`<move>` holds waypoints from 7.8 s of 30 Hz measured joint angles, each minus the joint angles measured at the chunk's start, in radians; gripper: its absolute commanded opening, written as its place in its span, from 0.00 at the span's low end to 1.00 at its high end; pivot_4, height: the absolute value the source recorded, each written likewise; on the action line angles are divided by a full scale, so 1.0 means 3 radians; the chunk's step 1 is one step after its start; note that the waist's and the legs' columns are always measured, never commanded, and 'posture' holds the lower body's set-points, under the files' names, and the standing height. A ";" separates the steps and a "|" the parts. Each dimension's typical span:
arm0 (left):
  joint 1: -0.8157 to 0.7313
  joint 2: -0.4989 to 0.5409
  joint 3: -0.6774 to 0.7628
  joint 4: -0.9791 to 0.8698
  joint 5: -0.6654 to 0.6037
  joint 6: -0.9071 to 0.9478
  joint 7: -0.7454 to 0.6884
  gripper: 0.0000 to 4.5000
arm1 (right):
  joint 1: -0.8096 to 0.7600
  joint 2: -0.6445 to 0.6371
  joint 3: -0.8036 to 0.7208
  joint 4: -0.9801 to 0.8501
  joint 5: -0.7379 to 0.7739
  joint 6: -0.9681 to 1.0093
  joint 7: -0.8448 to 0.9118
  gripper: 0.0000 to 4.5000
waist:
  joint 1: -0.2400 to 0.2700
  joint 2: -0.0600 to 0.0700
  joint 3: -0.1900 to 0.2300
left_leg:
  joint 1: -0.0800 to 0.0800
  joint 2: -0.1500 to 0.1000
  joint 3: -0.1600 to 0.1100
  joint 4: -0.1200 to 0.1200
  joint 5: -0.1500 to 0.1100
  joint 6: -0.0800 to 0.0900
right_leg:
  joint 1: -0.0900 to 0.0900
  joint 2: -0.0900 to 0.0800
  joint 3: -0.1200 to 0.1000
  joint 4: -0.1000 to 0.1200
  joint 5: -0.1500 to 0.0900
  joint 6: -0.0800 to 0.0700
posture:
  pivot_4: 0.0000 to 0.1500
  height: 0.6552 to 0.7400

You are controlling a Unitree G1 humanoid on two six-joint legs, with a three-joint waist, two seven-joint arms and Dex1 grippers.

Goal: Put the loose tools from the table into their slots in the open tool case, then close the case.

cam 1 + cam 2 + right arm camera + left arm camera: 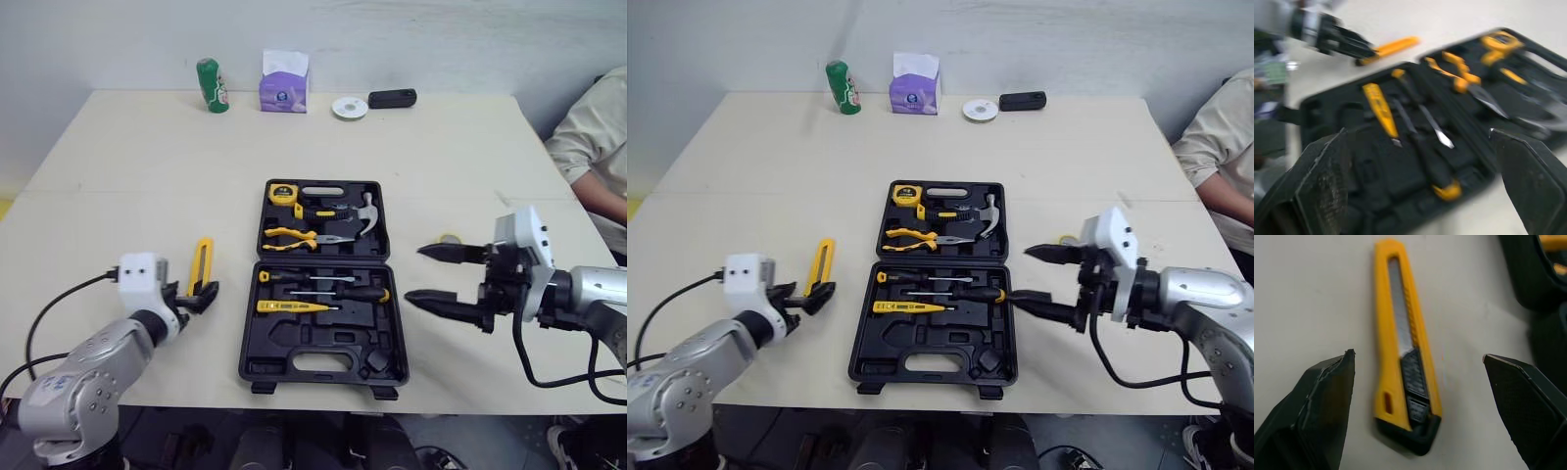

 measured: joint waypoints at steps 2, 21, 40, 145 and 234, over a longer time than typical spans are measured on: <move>-0.0121 0.0001 -0.0102 0.0119 0.0175 0.0060 0.0143 0.98 | -0.0180 0.0065 0.0147 -0.0035 0.0018 0.0030 -0.0021 1.00 | -0.0003 0.0000 0.0000 | 0.0000 0.0000 0.0001 0.0000 0.0001 -0.0001 | 0.0000 0.0001 0.0000 0.0000 0.0000 0.0000 | 1.00 0.86; -0.0418 0.0443 -0.0669 0.0684 0.0745 -0.0424 -0.0307 0.31 | -0.0599 0.0308 0.0626 0.0028 -0.0139 -0.0040 -0.0052 1.00 | 0.0057 0.0004 -0.0004 | -0.0003 0.0000 0.0000 -0.0001 0.0003 -0.0003 | -0.0008 -0.0002 -0.0001 0.0005 -0.0003 -0.0006 | 1.00 0.86; -0.1612 0.2084 -0.2169 0.0409 -0.0110 -0.1234 -0.3693 0.31 | 0.1107 -0.0251 -0.0256 -0.0538 -0.0129 0.0035 -0.0008 1.00 | 0.0021 0.0008 0.0013 | -0.0007 -0.0001 -0.0001 -0.0003 0.0007 0.0001 | -0.0001 0.0006 -0.0003 -0.0009 -0.0001 -0.0002 | 1.00 0.86; -0.0630 0.1821 -0.0487 0.1262 -0.0500 -0.1994 -0.3408 0.99 | -0.0859 -0.0984 0.0396 0.2625 -0.1649 -0.1295 0.1465 1.00 | -0.0044 0.0046 0.0017 | -0.0001 0.0000 0.0010 0.0000 0.0007 -0.0001 | -0.0005 0.0003 -0.0002 0.0003 -0.0003 -0.0006 | 1.00 0.86; -0.0440 0.1512 -0.1884 0.0518 0.0150 -0.2684 -0.3755 1.00 | -0.1758 -0.0296 0.2796 0.0679 -0.1968 -0.2188 0.2006 0.00 | -0.0077 0.0034 0.0029 | -0.0005 -0.0006 -0.0005 0.0012 0.0025 -0.0002 | -0.0004 -0.0002 -0.0005 0.0018 -0.0001 -0.0004 | 1.00 0.86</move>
